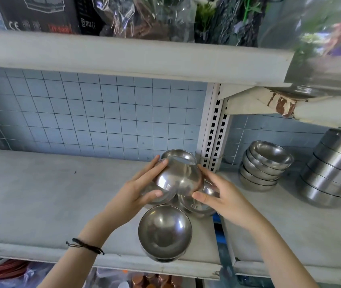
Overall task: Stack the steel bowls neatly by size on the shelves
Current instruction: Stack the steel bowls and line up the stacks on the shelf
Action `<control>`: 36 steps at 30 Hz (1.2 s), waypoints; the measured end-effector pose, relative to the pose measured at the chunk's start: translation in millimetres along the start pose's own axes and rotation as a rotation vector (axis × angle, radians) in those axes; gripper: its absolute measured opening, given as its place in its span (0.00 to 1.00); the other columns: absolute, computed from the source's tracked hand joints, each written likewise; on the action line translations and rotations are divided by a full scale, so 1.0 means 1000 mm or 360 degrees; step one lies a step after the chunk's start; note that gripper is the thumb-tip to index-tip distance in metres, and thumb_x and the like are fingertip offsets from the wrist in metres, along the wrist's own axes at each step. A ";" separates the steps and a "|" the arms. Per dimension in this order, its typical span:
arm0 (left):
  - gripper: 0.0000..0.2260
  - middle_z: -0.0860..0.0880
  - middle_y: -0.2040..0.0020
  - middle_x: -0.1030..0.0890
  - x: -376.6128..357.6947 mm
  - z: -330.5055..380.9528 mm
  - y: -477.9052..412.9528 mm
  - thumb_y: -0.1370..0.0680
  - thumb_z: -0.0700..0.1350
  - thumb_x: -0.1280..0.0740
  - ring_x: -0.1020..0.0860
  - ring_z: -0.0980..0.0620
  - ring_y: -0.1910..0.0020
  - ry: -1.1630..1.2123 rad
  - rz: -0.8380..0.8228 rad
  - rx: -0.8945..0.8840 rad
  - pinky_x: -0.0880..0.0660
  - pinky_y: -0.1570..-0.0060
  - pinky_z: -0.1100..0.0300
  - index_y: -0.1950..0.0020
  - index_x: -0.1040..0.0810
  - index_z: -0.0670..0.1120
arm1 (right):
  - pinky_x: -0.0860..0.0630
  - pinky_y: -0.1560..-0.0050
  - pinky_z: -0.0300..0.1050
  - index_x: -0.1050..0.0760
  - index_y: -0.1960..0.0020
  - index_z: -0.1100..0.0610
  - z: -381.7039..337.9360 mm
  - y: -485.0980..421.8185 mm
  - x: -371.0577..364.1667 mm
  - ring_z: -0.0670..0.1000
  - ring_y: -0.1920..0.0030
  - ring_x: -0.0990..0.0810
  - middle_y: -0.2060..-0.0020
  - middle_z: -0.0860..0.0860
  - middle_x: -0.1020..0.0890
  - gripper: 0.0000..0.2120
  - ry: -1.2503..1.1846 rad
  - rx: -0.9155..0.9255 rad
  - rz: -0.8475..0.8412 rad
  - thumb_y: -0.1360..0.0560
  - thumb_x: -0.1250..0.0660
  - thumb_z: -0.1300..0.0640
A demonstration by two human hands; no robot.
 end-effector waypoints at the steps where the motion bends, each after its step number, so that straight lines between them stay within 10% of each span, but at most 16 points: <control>1: 0.24 0.63 0.23 0.43 0.001 0.000 0.001 0.24 0.67 0.42 0.46 0.63 0.24 0.0000 0.0013 -0.0010 0.45 0.28 0.68 0.29 0.44 0.74 | 0.36 0.46 0.19 0.38 0.40 0.31 -0.001 0.001 -0.002 0.21 0.45 0.29 0.50 0.15 0.28 0.25 -0.0013 0.0010 0.0006 0.31 0.31 0.45; 9: 0.21 0.58 0.41 0.22 -0.003 -0.003 0.005 0.26 0.70 0.43 0.23 0.60 0.46 0.0169 0.0177 0.0182 0.27 0.41 0.63 0.34 0.41 0.78 | 0.36 0.32 0.30 0.54 0.35 0.17 0.004 0.005 -0.025 0.32 0.31 0.35 0.32 0.25 0.38 0.36 0.0018 0.0047 0.0125 0.27 0.32 0.40; 16: 0.23 0.57 0.60 0.21 -0.005 0.003 0.004 0.26 0.64 0.43 0.24 0.47 0.60 0.0239 0.0143 0.0201 0.25 0.47 0.56 0.33 0.44 0.79 | 0.34 0.30 0.40 0.66 0.30 0.23 0.012 0.007 -0.025 0.37 0.28 0.37 0.30 0.23 0.44 0.60 0.0272 0.0019 0.0048 0.34 0.20 0.47; 22: 0.54 0.58 0.46 0.24 -0.011 0.008 0.009 0.38 0.48 0.19 0.23 0.65 0.53 0.0097 -0.0177 0.0175 0.30 0.55 0.75 0.28 0.54 0.74 | 0.27 0.33 0.45 0.67 0.31 0.22 0.012 0.004 -0.018 0.42 0.31 0.30 0.26 0.36 0.39 0.60 0.0299 0.0028 0.0067 0.34 0.19 0.49; 30: 0.52 0.68 0.51 0.23 0.005 0.011 0.022 0.39 0.51 0.18 0.22 0.62 0.54 -0.0157 -0.0040 0.0186 0.27 0.59 0.70 0.32 0.51 0.78 | 0.25 0.37 0.48 0.67 0.28 0.26 0.010 0.010 -0.020 0.43 0.35 0.28 0.33 0.39 0.28 0.62 0.0488 -0.0015 0.0020 0.39 0.20 0.39; 36: 0.50 0.69 0.31 0.35 0.010 0.005 0.046 0.43 0.66 0.22 0.33 0.64 0.33 -0.0131 -0.0155 0.0217 0.29 0.38 0.62 0.28 0.48 0.71 | 0.29 0.32 0.45 0.53 0.24 0.32 0.009 0.024 -0.030 0.39 0.29 0.35 0.28 0.32 0.36 0.59 0.0566 -0.0016 -0.0072 0.45 0.21 0.34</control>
Point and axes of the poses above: each hand's wrist, its own y-axis away from the middle knuckle, its own x-axis out of the back of the hand, z = x × y, the point moved 2 cm from there along -y, towards the middle knuckle
